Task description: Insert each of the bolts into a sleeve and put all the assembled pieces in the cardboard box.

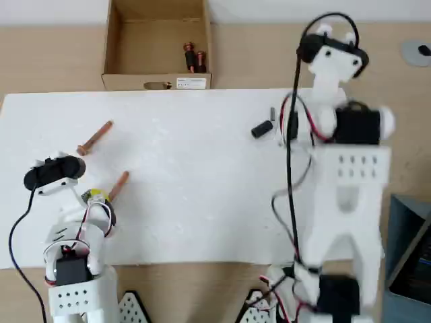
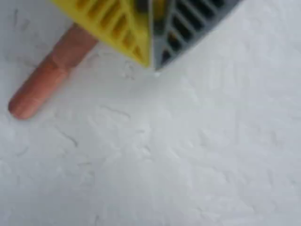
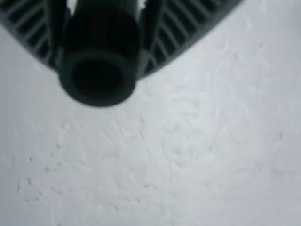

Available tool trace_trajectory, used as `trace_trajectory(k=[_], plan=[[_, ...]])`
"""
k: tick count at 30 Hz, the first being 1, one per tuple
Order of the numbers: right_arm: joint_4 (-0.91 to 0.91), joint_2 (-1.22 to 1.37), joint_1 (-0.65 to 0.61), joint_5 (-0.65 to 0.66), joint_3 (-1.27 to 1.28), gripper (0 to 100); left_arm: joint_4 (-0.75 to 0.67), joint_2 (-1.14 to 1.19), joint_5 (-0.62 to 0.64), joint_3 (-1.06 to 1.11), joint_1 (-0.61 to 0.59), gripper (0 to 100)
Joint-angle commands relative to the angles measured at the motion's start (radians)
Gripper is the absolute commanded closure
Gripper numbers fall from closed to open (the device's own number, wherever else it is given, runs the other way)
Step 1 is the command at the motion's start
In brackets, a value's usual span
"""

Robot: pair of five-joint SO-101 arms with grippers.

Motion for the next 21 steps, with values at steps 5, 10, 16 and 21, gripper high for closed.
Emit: trace_trajectory(k=[5, 10, 16, 21], plan=[[-0.075, -0.360, -0.008, 0.038, 0.320, 98.9, -0.015, -0.005, -0.005, -0.012, -0.002, 100], [-0.203, -0.542, -0.008, 0.038, 0.558, 98.9, 0.026, -0.002, -0.068, -0.094, -0.003, 100], [-0.292, -0.679, -0.008, 0.040, 0.773, 98.9, 0.153, 0.004, -0.180, -0.279, -0.002, 100], [-0.328, -0.730, -0.008, 0.040, 0.843, 98.9, 0.198, 0.159, -0.219, -0.439, -0.009, 100]])
